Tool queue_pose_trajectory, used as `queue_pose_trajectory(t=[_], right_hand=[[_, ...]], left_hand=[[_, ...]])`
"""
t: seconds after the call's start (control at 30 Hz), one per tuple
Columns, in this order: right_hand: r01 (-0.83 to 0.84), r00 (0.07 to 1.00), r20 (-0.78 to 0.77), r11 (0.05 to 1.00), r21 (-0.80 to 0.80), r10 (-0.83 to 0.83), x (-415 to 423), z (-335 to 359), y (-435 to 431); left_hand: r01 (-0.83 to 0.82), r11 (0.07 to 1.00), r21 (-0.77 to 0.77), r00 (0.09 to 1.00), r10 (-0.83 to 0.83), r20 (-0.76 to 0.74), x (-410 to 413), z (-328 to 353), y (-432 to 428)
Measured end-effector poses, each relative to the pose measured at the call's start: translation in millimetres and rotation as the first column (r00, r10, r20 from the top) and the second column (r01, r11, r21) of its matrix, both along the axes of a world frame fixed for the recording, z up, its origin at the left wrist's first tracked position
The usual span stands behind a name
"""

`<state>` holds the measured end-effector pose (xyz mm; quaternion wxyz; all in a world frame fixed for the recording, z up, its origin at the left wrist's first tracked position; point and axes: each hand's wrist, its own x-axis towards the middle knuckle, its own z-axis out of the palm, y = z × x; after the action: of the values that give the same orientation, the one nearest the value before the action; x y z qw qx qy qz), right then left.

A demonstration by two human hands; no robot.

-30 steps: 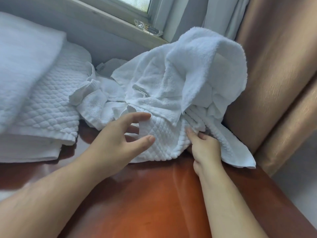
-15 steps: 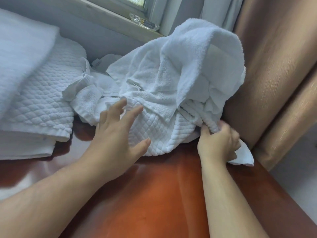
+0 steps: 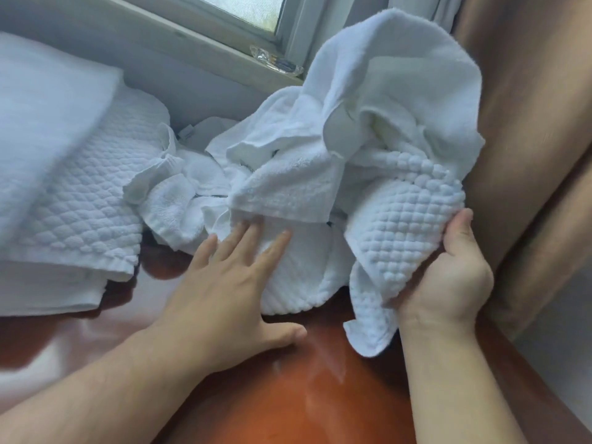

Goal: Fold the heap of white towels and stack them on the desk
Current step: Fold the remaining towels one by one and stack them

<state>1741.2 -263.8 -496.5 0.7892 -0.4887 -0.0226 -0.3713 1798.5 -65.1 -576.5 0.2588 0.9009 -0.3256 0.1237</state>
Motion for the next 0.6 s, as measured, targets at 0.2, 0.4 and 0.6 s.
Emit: queue_pose_trajectory(t=[0.2, 0.4, 0.6], right_hand=[[-0.296, 0.951, -0.010, 0.920, 0.257, 0.309, -3, 7, -11], [-0.321, 0.938, -0.110, 0.944, 0.076, 0.328, -2, 6, -4], [0.296, 0.821, -0.119, 0.595, -0.747, -0.559, 11, -14, 11]], left_hand=[[0.059, 0.981, -0.187, 0.993, -0.039, 0.107, 1, 8, -1], [0.068, 0.850, -0.522, 0.963, 0.081, 0.258, 1, 16, 2], [-0.032, 0.879, -0.475, 0.951, 0.173, 0.256, 0, 19, 5]])
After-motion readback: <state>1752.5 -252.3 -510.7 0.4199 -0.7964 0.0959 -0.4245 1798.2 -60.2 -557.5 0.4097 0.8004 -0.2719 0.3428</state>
